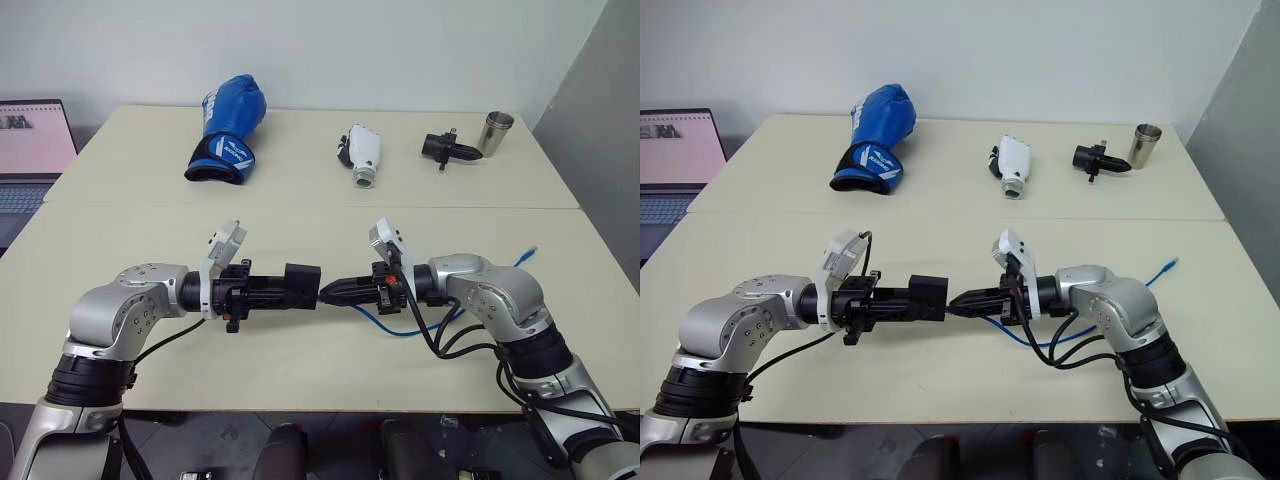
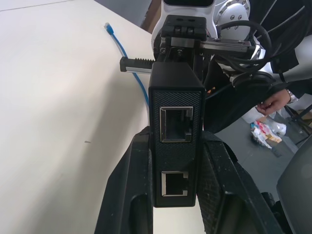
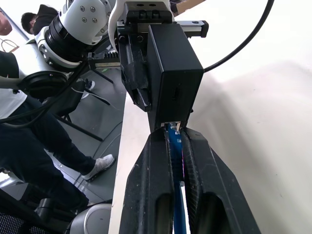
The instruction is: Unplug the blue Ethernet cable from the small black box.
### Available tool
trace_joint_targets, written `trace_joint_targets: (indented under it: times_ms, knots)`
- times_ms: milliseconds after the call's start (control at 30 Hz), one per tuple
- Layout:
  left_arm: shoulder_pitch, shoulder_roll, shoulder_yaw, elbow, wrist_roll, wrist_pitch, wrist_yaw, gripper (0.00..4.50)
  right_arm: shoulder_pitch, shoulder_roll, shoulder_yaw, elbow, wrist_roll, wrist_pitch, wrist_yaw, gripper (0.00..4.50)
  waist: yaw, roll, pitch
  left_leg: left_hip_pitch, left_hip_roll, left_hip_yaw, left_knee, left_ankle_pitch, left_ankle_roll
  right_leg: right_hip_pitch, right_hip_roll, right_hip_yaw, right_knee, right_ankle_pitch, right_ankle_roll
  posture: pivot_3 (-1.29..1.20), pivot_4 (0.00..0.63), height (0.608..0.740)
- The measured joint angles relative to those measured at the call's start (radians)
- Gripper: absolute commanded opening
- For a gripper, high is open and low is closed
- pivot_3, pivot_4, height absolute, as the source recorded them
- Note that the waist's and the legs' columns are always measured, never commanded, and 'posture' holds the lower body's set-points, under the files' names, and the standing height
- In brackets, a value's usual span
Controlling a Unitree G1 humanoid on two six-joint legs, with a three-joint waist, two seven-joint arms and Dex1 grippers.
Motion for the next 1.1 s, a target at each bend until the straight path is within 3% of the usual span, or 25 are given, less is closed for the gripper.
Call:
trace_joint_targets:
  times_ms: [67,133,300,1100]
  knots:
    - [-0.005,-0.001,0.000,-0.001,-0.002,0.001,0.008,0.78,0.000,0.002,-0.008,-0.005,0.012,0.010,-0.015,0.00,0.000,0.000,0.000,0.000,0.000,0.000,0.000,0.000,0.000,0.000,0.000,0.000,0.000,0.000,0.000,0.00,0.150,0.740]
    - [-0.008,-0.002,0.000,-0.001,-0.002,0.001,0.012,0.78,0.000,0.004,-0.015,-0.010,0.018,0.022,-0.025,0.69,0.000,0.000,0.000,0.000,0.000,0.000,0.000,0.000,0.000,0.000,0.000,0.000,0.000,0.000,0.000,0.00,0.150,0.740]
    - [-0.008,-0.002,0.002,0.002,-0.002,0.005,0.033,0.78,0.006,0.009,-0.022,-0.017,0.021,0.029,-0.060,1.54,0.000,0.000,0.000,0.000,0.000,0.000,0.000,0.000,0.000,0.000,0.000,0.000,0.000,0.000,0.000,0.00,0.150,0.740]
    - [-0.006,-0.002,0.002,0.001,-0.002,0.004,0.020,0.78,0.003,0.004,-0.002,-0.017,0.014,0.049,-0.044,1.54,0.000,0.000,0.000,0.000,0.000,0.000,0.000,0.000,0.000,0.000,0.000,0.000,0.000,0.000,0.000,0.00,0.150,0.740]
